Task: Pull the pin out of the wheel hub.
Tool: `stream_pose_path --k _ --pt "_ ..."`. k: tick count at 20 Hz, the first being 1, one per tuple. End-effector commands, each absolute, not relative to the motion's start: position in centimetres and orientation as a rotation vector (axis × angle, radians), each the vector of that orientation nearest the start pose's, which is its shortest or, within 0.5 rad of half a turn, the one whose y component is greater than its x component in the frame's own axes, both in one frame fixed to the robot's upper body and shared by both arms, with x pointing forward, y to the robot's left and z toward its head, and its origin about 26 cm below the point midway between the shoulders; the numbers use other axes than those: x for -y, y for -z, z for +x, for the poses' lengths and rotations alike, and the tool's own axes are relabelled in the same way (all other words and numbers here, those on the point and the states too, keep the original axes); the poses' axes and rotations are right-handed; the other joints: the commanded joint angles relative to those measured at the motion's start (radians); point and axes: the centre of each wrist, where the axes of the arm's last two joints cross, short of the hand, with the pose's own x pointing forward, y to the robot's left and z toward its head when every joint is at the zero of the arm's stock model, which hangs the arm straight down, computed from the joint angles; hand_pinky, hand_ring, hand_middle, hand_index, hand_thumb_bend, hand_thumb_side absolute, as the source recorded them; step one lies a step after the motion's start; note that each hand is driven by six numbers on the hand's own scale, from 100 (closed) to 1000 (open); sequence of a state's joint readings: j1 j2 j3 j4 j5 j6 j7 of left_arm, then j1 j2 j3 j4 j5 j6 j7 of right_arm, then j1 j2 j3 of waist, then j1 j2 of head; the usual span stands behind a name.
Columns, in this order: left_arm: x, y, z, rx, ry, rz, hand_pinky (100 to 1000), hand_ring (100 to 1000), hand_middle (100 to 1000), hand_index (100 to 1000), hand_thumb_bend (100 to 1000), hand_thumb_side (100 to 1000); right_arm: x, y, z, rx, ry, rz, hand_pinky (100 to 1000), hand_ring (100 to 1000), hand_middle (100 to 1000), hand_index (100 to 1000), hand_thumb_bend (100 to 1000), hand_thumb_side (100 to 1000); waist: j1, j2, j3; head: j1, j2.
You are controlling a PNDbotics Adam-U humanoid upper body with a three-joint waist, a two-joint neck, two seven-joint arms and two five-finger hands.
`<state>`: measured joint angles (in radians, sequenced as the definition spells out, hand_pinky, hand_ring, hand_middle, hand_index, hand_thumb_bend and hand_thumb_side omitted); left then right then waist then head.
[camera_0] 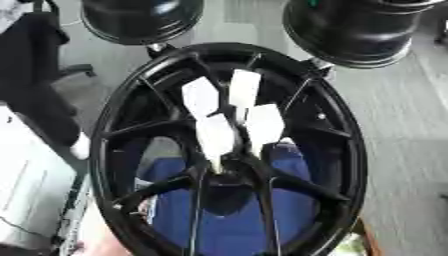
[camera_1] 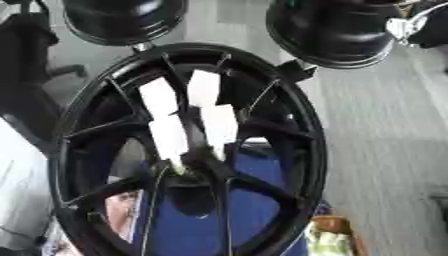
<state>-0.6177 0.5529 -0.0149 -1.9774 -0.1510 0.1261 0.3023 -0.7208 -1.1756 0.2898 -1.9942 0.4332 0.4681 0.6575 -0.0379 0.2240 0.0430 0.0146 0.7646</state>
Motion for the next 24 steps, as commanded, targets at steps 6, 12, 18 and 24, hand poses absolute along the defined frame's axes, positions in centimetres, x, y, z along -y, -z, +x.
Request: stream_pose_path --k 6,12,18,24 --pt "-25.76 -31.85 30.62 2.55 0.289 0.686 620 611 591 750 265 506 27.89 -36.62 28.02 1.287 -1.48 -1.138 897 920 863 892 100 326 0.004 -0.019 -0.003 -0.001 0.005" --pt "-25.77 -31.85 30.93 2.526 0.351 0.702 622 613 594 753 280 509 28.02 -36.59 28.01 1.301 -1.449 -1.148 896 915 859 888 100 310 0.007 -0.02 -0.005 -0.002 0.005" --pt "-25.48 -31.89 31.05 2.523 0.375 0.688 622 613 594 755 269 513 27.91 -36.62 28.02 1.307 -1.451 -1.14 896 915 860 889 100 310 0.007 -0.022 -0.008 -0.003 0.005" --pt "-25.36 -31.91 31.1 2.52 0.391 0.685 623 614 595 756 271 513 27.81 -36.56 28.06 1.305 -1.458 -1.129 897 919 865 891 100 318 0.006 -0.025 -0.006 -0.003 0.005"
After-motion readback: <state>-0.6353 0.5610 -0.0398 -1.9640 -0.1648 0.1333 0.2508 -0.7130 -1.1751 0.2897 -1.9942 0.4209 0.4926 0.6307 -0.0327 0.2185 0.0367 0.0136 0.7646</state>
